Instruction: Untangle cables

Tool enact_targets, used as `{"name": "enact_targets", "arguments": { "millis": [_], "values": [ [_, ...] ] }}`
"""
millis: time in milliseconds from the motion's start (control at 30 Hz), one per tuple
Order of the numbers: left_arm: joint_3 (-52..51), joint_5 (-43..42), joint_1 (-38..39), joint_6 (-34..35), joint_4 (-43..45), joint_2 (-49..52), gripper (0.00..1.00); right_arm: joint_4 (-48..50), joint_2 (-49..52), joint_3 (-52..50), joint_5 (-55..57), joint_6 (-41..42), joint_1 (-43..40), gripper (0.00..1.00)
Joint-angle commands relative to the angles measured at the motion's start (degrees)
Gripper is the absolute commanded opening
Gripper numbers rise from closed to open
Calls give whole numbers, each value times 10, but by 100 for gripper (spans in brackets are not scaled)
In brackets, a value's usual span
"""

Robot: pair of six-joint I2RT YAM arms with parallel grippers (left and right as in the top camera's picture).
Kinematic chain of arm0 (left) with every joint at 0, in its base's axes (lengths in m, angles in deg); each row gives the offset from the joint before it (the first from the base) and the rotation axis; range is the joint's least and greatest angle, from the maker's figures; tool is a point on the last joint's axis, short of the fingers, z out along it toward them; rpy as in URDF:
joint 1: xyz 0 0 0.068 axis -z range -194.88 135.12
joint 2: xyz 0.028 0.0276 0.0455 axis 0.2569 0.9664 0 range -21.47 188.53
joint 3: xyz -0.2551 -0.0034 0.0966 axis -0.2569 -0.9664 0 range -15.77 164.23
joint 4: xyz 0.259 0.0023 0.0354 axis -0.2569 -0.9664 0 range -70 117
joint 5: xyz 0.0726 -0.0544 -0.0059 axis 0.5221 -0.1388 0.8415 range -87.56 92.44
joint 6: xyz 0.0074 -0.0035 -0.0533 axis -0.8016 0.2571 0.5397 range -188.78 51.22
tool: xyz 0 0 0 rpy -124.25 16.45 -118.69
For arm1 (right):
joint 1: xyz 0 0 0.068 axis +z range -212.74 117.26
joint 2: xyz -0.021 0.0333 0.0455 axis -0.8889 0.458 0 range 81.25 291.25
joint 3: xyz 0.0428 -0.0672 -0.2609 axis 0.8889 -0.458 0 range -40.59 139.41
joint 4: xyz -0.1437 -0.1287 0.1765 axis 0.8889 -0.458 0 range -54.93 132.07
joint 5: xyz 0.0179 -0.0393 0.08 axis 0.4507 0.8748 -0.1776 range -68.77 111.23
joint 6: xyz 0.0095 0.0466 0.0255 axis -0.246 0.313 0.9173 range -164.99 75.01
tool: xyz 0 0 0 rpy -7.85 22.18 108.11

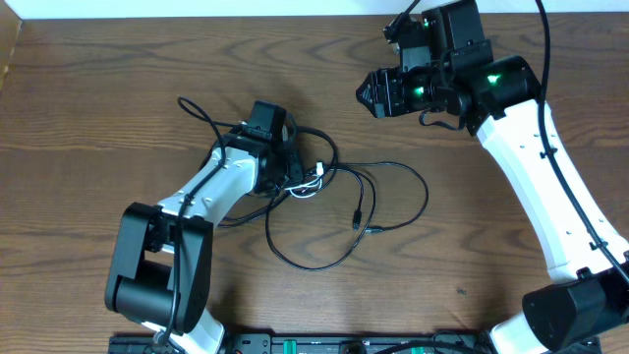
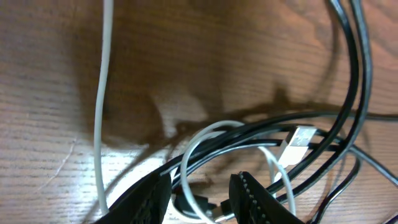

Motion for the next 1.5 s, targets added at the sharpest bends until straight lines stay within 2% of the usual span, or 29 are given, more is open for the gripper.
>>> {"name": "enact_targets", "arguments": {
  "millis": [0,400,1067,1167,1233,1467],
  "values": [
    [-5,-7,1,10,2,3,38,-1,5,2,3,0,-2,64],
    [-5,10,46,10,0,12,38,-6,9,2,2,0,-2,64],
    [-5,21,46,31,2,40,36,-6,9,2,2,0,-1,64],
    [-4,20,46,31,5,41,21,-6,9,2,2,0,-1,64],
    [2,6,46,31,1,38,8,-6,9,2,2,0,-1,64],
    [46,-56,46,2,-17,-35,7,-3,9,2,2,0,-1,66]
  ]
}}
